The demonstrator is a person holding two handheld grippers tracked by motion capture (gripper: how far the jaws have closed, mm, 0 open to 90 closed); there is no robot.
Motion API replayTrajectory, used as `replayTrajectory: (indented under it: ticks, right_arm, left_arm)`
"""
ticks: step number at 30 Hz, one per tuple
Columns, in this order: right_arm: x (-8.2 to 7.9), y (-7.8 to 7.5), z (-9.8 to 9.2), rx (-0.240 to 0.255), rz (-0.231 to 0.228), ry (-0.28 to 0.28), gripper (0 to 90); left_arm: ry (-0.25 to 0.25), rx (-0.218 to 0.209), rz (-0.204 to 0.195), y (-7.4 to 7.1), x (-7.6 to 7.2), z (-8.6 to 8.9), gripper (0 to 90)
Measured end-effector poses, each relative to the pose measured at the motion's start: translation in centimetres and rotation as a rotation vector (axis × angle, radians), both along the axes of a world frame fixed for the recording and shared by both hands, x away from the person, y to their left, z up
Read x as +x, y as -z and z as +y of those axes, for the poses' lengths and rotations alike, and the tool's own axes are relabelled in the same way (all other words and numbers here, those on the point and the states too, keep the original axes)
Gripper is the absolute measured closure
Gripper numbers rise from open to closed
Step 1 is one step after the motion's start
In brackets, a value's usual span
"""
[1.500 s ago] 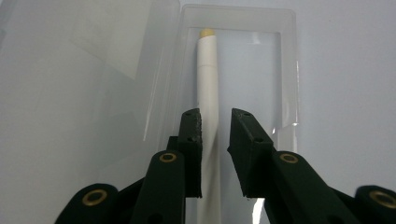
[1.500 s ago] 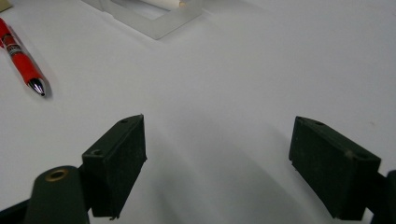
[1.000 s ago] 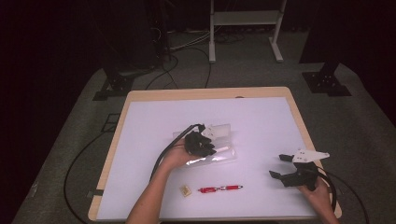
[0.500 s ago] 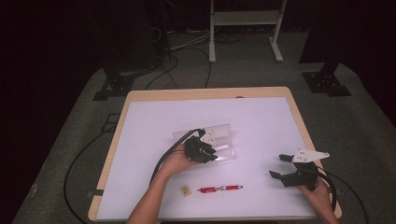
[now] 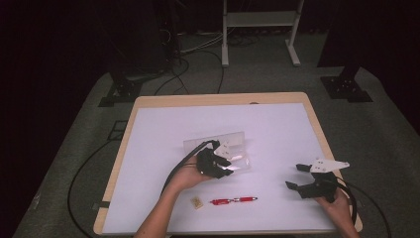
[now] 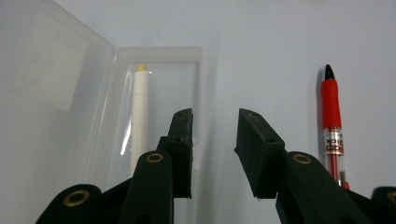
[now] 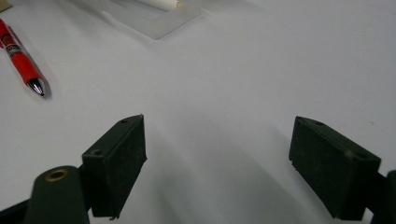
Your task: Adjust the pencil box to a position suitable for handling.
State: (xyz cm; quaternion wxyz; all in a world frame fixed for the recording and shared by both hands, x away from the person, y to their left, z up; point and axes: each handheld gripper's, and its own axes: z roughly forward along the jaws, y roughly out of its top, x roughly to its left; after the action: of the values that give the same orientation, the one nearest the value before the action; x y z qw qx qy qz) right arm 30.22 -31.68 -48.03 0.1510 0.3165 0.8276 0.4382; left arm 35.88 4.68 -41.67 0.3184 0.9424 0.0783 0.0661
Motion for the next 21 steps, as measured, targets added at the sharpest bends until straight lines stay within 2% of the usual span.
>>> replayTrajectory:
  ticks: [7, 13, 17, 21]
  right_arm:
    - [0.0, 0.0, 0.0, 0.000, 0.000, 0.000, 17.8]
    - [0.0, 0.0, 0.0, -0.001, 0.000, 0.000, 17.8]
    - [0.0, 0.0, 0.0, -0.001, 0.000, 0.001, 17.8]
    - [0.0, 0.0, 0.0, -0.001, 0.000, 0.001, 17.8]
  left_arm:
    - [0.006, -0.012, 0.002, -0.2, -0.8, 0.0, 62.6]
    - [0.017, -0.006, 0.007, -0.2, -1.3, 0.1, 60.0]
    - [0.014, -0.027, 0.014, -0.3, -1.7, 0.2, 58.6]
    - [0.019, -0.029, 0.020, -0.2, -2.0, 0.2, 57.5]
